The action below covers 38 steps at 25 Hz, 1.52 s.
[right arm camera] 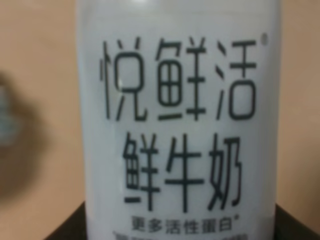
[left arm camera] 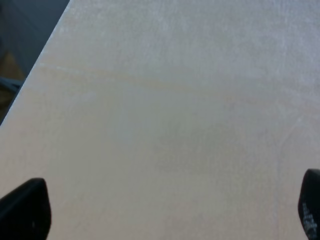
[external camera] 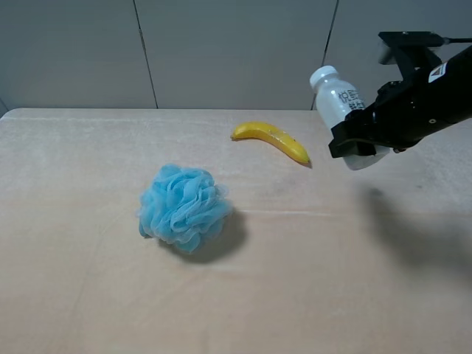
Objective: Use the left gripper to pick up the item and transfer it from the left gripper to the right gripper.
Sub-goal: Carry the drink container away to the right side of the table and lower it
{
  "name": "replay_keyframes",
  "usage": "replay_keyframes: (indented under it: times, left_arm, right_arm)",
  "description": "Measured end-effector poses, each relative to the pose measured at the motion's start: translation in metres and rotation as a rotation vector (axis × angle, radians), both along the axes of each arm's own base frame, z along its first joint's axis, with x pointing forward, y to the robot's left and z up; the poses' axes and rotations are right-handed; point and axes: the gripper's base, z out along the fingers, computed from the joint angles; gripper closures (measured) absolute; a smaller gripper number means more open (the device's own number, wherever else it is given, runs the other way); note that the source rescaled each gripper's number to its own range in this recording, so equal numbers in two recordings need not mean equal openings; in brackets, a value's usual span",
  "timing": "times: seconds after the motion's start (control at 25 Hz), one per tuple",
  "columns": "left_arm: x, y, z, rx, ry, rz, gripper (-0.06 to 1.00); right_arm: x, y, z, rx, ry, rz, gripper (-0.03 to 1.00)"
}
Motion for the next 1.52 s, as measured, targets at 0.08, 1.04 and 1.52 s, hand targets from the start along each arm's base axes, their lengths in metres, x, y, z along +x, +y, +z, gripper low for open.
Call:
replay_keyframes:
  times: [0.08, 1.04, 1.52]
  left_arm:
    - [0.0, 0.0, 0.0, 0.0, 0.0, 0.002, -0.04]
    - [0.0, 0.0, 0.0, 0.0, 0.0, 0.002, -0.03]
    - [0.0, 0.0, 0.0, 0.001, 0.0, 0.001, -0.01]
  right_arm:
    - [0.008, -0.016, -0.008, -0.015, 0.037, -0.059, 0.96]
    - [0.022, -0.054, -0.117, -0.095, 0.216, -0.202, 0.96]
    - [0.023, -0.055, -0.117, -0.096, 0.206, -0.203, 0.6]
